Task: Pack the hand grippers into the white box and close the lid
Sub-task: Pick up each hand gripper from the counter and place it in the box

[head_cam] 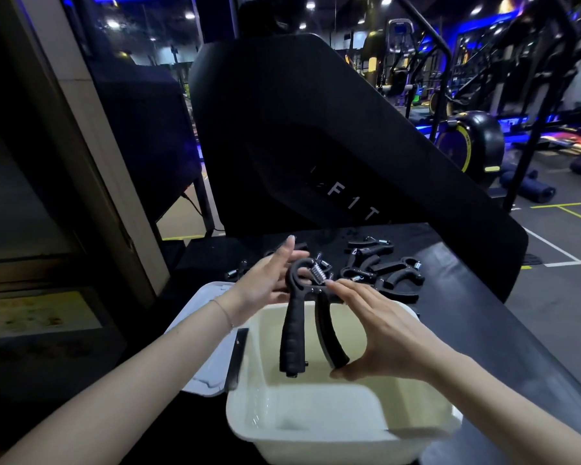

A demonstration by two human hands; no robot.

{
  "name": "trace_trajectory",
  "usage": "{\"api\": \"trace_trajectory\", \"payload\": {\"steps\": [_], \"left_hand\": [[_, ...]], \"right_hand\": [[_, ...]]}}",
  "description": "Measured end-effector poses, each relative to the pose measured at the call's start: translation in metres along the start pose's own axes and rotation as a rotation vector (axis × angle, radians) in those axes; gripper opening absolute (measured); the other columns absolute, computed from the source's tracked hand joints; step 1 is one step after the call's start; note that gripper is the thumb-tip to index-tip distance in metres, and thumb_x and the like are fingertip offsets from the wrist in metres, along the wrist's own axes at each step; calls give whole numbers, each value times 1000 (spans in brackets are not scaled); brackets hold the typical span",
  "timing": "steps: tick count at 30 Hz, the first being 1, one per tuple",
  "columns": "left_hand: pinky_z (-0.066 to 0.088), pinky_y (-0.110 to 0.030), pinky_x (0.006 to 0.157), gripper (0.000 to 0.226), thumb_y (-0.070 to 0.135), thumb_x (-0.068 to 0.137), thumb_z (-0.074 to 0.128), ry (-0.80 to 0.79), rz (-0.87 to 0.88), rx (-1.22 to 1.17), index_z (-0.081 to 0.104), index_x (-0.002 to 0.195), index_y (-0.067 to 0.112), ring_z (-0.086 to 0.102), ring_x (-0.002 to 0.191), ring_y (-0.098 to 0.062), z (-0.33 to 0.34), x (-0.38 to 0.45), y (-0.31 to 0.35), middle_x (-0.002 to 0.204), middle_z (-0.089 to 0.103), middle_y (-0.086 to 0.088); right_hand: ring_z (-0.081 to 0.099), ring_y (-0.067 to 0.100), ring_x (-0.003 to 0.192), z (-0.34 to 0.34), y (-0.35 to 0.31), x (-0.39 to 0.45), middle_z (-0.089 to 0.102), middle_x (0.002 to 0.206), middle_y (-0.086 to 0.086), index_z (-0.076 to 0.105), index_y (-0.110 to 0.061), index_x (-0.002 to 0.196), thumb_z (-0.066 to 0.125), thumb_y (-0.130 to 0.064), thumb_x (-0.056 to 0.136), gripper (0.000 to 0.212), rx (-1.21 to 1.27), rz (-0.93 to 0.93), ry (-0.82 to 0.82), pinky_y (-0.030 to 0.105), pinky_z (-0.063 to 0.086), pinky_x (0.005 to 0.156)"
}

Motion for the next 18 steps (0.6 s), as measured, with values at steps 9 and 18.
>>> {"api": "trace_trajectory", "payload": {"steps": [9, 18], "left_hand": [[17, -28, 115, 63, 48, 95, 41, 141, 202, 823, 23, 150, 22, 21, 143, -13, -64, 56, -36, 155, 29, 0], [14, -46, 118, 68, 53, 95, 38, 161, 12, 1078, 15, 152, 25, 8, 148, -21, -95, 111, -105, 160, 16, 3]], "right_hand": [[40, 16, 128, 29, 1, -2, 31, 145, -6, 24, -22, 139, 75, -61, 58, 103, 36, -15, -204, 22, 32, 102], [51, 25, 82, 57, -1, 17, 43, 125, 4, 31, -13, 119, 77, -61, 56, 91, -123, -44, -410, 32, 40, 70]]}}
Point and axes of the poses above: each hand's wrist, its own x-axis towards the middle knuckle, its own z-axis out of the palm, y = z × x, the point moved 1 cm from there along x, towards the middle knuckle
